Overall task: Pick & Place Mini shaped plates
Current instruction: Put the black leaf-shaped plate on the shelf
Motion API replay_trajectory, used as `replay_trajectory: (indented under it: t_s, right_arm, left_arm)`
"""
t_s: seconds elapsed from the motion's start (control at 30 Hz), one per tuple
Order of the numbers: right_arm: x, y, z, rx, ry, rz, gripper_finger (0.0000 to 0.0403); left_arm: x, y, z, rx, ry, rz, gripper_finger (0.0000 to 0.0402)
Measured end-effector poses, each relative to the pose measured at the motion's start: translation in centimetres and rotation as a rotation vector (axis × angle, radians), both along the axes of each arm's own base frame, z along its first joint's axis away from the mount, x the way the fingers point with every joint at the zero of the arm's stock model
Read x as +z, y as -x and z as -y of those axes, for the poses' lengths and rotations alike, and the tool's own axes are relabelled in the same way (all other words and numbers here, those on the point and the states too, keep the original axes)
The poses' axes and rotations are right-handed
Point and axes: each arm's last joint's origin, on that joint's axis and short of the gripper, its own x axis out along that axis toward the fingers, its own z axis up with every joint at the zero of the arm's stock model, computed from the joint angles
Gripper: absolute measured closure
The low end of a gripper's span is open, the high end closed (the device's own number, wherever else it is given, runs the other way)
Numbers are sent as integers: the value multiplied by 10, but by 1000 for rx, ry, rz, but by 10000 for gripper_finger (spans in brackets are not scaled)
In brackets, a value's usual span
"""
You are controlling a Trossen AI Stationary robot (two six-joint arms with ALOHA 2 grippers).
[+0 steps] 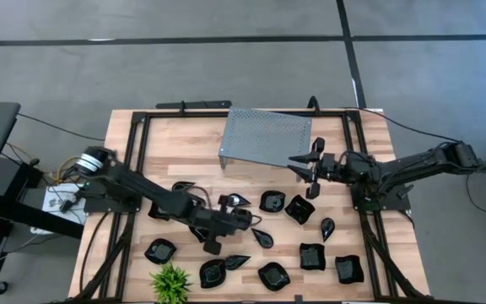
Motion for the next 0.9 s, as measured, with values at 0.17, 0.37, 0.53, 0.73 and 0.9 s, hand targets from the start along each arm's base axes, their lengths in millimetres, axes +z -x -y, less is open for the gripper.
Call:
replay_trajectory:
  t_s: [0.17,0.37,0.53,0.73,0.9]
  right_arm:
    - [-2,-1,0,1,-11,-15,290]
    - [-9,-7,1,-7,-4,-58,290]
    - [-14,-15,5,-27,-9,-91,290]
    - [-7,-37,6,6,-7,-185,290]
    - [1,-56,6,27,2,-369,290]
  left_arm:
    - [50,21,-18,17,-115,125,395]
    - [84,37,-72,108,-269,144,396]
    - [88,31,-134,214,-361,126,395]
    - [84,24,-197,218,-333,149,395]
    - [74,18,-221,243,-352,139,396]
